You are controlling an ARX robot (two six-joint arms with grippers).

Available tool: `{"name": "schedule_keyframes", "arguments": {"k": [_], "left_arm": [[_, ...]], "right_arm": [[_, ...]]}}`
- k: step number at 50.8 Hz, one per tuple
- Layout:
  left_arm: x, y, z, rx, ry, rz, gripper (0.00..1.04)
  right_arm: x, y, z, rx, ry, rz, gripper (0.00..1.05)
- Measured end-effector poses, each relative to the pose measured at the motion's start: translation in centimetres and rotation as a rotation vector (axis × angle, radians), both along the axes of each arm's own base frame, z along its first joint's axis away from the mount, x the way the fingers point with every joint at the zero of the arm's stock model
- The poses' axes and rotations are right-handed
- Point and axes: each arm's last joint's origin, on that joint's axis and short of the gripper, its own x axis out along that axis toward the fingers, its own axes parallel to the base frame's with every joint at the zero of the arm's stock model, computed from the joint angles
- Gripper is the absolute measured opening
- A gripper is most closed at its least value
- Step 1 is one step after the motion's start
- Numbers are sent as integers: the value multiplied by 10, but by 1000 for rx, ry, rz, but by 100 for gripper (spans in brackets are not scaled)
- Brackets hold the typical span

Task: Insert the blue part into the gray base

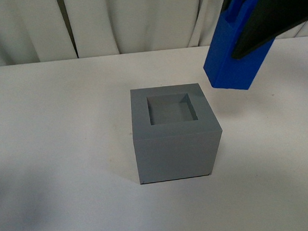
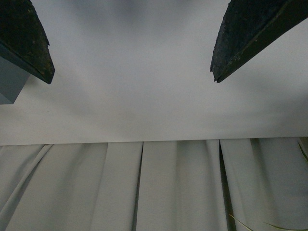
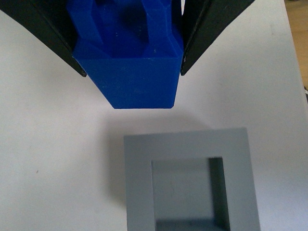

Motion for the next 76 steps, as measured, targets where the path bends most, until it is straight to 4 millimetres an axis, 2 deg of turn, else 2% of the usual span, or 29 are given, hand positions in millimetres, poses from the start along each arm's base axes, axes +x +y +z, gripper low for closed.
{"name": "schedule_keyframes", "arguments": {"k": [11, 35, 53, 76], "left_arm": [[0, 0, 0, 0, 0, 0, 99], [0, 0, 0, 0, 0, 0, 99], [0, 0, 0, 0, 0, 0, 99], [0, 0, 0, 0, 0, 0, 99]], "right_arm": [[-9, 21, 9, 2, -3, 49, 48], [-27, 61, 1, -34, -5, 145, 48], [-30, 69, -2, -46, -7, 155, 48], [-26, 75, -15, -55, 14, 142, 48]]}}
